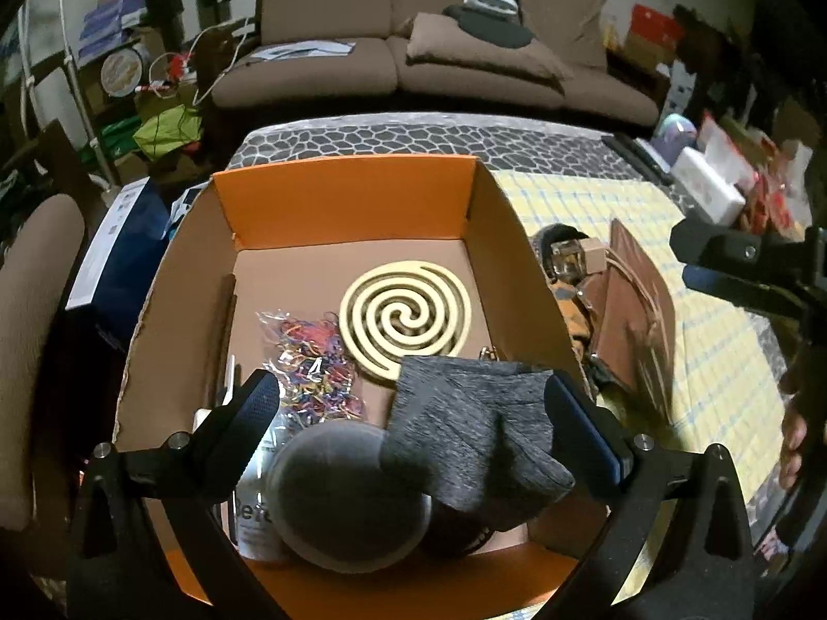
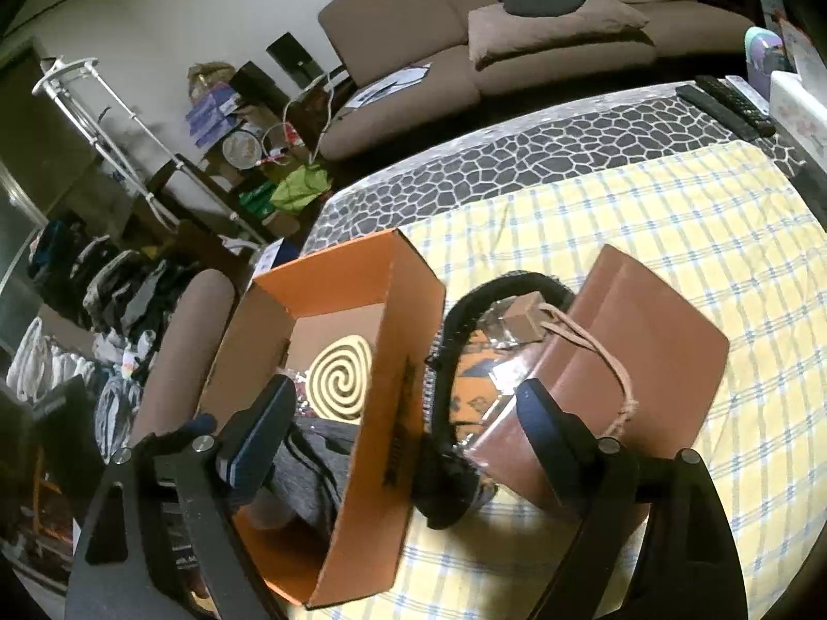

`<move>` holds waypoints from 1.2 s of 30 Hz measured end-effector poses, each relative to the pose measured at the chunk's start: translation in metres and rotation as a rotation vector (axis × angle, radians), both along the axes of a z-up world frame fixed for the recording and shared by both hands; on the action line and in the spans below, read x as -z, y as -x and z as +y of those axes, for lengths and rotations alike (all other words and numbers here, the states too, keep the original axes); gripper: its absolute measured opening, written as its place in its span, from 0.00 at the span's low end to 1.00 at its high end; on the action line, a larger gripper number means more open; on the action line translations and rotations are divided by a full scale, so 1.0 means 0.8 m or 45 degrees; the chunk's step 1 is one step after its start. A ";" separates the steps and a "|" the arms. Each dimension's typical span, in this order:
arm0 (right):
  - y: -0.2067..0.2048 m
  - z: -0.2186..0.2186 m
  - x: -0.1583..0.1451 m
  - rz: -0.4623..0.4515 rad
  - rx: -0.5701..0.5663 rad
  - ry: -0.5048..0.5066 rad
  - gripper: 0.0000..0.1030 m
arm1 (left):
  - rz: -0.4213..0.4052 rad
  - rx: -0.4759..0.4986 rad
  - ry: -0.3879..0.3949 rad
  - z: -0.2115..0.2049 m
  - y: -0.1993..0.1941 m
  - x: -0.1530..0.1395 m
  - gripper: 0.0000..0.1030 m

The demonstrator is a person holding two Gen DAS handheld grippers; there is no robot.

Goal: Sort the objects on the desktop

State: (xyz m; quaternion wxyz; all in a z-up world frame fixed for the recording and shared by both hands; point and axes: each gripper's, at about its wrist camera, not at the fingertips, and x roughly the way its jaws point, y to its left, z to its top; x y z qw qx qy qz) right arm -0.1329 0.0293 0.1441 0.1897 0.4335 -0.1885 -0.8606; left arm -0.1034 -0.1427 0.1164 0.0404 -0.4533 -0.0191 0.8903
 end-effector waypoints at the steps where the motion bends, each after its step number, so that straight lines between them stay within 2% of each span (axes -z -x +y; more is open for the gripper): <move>1: 0.000 0.001 -0.001 0.000 -0.001 -0.002 0.86 | 0.003 0.002 0.002 0.003 -0.001 0.000 1.00; 9: -0.002 0.030 0.002 -0.011 0.047 -0.022 0.86 | 0.020 0.023 -0.026 0.023 -0.001 -0.008 1.00; 16: -0.001 0.062 0.004 -0.014 0.113 -0.057 0.86 | 0.065 0.120 -0.118 0.061 -0.006 -0.018 1.00; 26: 0.002 0.117 0.026 -0.085 0.209 -0.052 0.86 | 0.061 0.288 -0.114 0.139 -0.012 -0.012 1.00; 36: 0.001 0.163 0.048 -0.134 0.267 -0.071 0.86 | 0.015 0.393 -0.073 0.207 -0.015 0.015 1.00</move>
